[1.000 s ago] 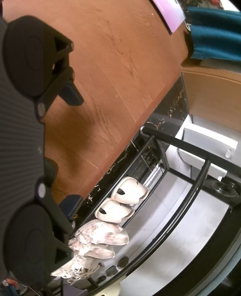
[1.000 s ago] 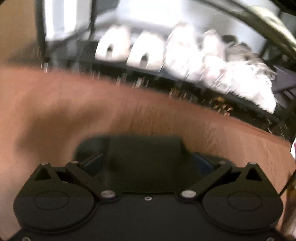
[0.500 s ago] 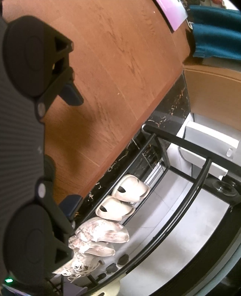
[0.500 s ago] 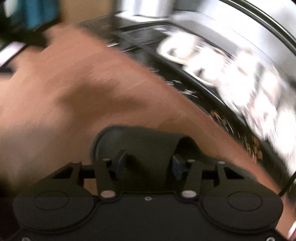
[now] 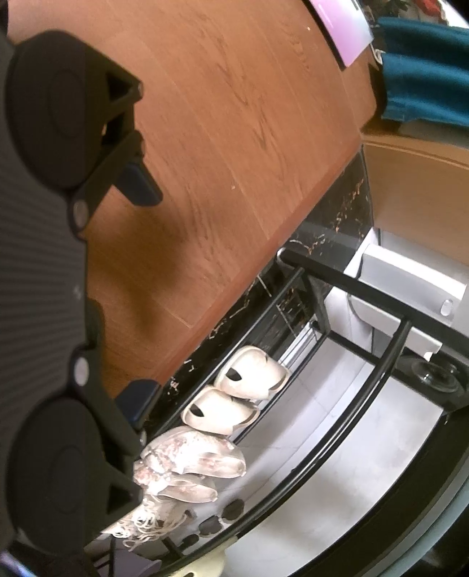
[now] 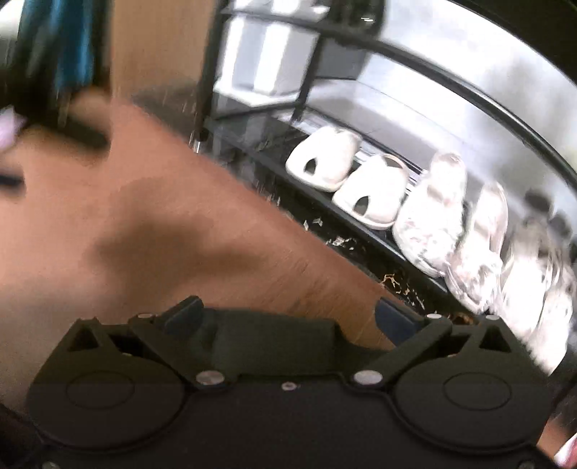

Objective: Organize scattered shoes
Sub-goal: 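Carry the black slipper in the right tool toward the shoe rack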

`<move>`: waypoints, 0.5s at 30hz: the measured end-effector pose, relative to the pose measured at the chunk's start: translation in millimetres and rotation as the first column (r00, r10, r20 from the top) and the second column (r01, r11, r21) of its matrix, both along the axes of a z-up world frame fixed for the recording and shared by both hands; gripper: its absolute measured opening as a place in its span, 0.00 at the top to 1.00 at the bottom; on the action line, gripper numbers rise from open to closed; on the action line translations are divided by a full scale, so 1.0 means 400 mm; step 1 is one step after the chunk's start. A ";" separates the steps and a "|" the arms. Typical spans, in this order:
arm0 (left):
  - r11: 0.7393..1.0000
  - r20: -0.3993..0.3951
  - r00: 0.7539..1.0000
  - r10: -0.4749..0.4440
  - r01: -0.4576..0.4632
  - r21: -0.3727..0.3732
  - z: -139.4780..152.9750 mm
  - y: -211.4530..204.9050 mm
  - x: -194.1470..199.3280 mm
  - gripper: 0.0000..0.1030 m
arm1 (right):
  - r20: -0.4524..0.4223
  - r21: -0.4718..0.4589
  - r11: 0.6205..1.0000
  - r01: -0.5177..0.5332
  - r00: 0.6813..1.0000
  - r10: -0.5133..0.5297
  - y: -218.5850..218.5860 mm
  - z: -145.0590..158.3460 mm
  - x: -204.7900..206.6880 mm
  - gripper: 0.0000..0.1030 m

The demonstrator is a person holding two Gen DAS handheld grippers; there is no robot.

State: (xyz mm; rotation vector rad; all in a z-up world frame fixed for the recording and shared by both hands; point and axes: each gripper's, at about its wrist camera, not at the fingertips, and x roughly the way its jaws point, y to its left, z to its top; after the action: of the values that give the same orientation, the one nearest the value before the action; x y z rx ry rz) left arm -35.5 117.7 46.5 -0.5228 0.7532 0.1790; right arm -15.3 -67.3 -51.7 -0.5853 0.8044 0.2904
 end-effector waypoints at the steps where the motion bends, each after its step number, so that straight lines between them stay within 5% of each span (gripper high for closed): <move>1: 1.000 -0.001 1.000 -0.004 0.004 0.003 0.000 -0.002 0.001 0.01 | -0.008 -0.041 0.999 -0.007 1.000 0.007 0.010 -0.023 -0.002 0.00; 4: 1.000 -0.002 1.000 -0.013 0.013 0.011 -0.001 -0.008 0.004 0.01 | -0.012 -0.210 0.970 -0.123 0.992 0.124 0.030 -0.106 -0.046 0.00; 10: 1.000 -0.009 1.000 -0.009 0.009 -0.005 -0.005 0.001 0.005 0.01 | -0.077 -0.227 0.936 -0.269 0.963 0.258 -0.004 -0.069 -0.056 0.19; 12: 1.000 -0.010 1.000 -0.008 0.008 -0.014 -0.007 0.005 0.006 0.01 | -0.143 -0.309 0.849 -0.430 0.903 0.405 -0.031 -0.055 -0.092 0.18; 15: 1.000 -0.007 1.000 -0.009 0.009 -0.015 -0.005 0.005 0.006 0.01 | -0.233 -0.354 0.773 -0.525 0.851 0.471 -0.098 -0.055 -0.115 0.07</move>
State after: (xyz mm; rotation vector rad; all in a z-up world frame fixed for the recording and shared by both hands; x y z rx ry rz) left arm -33.3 119.6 44.5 -0.5329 0.7638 0.1675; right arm -61.5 -106.3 -73.8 -1.1950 0.8317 0.6681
